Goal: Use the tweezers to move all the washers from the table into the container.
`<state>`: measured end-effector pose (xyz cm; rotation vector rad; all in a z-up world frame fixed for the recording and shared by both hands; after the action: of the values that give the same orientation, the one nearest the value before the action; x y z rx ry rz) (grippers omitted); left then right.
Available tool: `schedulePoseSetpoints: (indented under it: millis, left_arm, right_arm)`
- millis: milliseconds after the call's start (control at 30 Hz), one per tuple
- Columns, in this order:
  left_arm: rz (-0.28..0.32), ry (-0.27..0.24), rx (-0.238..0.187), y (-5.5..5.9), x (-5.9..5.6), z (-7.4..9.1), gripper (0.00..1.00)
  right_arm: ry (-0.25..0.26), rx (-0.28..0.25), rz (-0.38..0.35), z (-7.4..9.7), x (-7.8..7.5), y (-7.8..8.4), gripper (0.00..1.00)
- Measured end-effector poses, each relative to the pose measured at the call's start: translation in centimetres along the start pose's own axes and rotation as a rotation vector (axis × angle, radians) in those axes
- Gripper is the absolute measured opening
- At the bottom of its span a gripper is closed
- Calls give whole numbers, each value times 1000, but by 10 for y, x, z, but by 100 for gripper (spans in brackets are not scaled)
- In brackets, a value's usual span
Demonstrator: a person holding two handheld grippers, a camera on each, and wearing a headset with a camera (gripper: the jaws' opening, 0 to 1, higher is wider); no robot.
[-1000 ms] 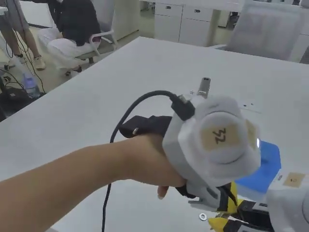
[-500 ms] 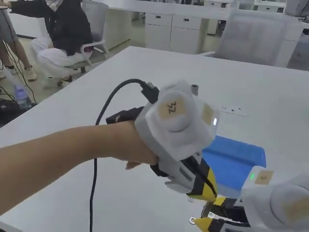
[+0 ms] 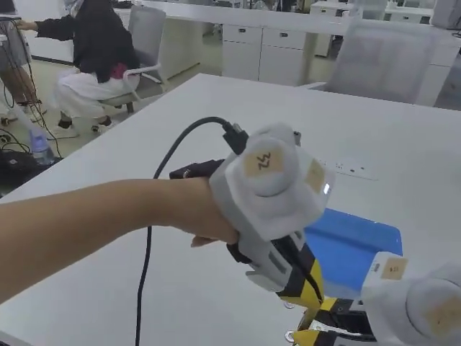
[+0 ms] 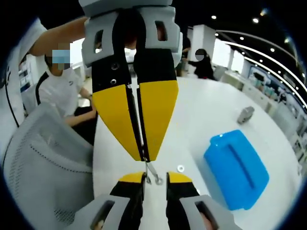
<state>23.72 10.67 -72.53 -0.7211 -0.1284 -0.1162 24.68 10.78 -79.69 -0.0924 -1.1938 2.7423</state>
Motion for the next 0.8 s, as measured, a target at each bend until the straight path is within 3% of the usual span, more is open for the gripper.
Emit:
schedulePoseSetpoints:
  millis: [100,233,333,533,600,700,800]
  left_arm:
    - [-7,-16,-7,-1,2,1,0]
    - [8,-21,-12,2,0,0,0]
    - [7,-54,-24,5,1,-2,0]
    - [134,-151,-156,-3,5,3,1]
    - [227,-214,-194,0,8,12,8]
    - [296,-311,-241,3,9,23,15]
    - [406,-426,-289,11,3,38,25]
  right_arm:
    - [-23,4,7,-2,3,0,6]
    - [-23,7,15,-4,6,1,5]
    - [-13,10,10,-4,7,4,4]
    - [-10,11,-7,-5,6,6,3]
    - [-11,13,-9,-5,6,7,3]
    - [-6,3,-26,-4,6,6,3]
    - [10,-10,-30,1,4,3,3]
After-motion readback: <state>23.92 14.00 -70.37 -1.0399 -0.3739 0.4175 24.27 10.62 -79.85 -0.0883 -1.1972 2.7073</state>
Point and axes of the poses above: the centre of the closed fingertips' face, and the gripper's own axes: z roughly backward along the fingers, x roughly to its left, y roughly out of its underside, the point moved 2 cm from there along z, roughly backward along the fingers, and after that the axes turned 4 degrees about -y, right-handed, at the moved point
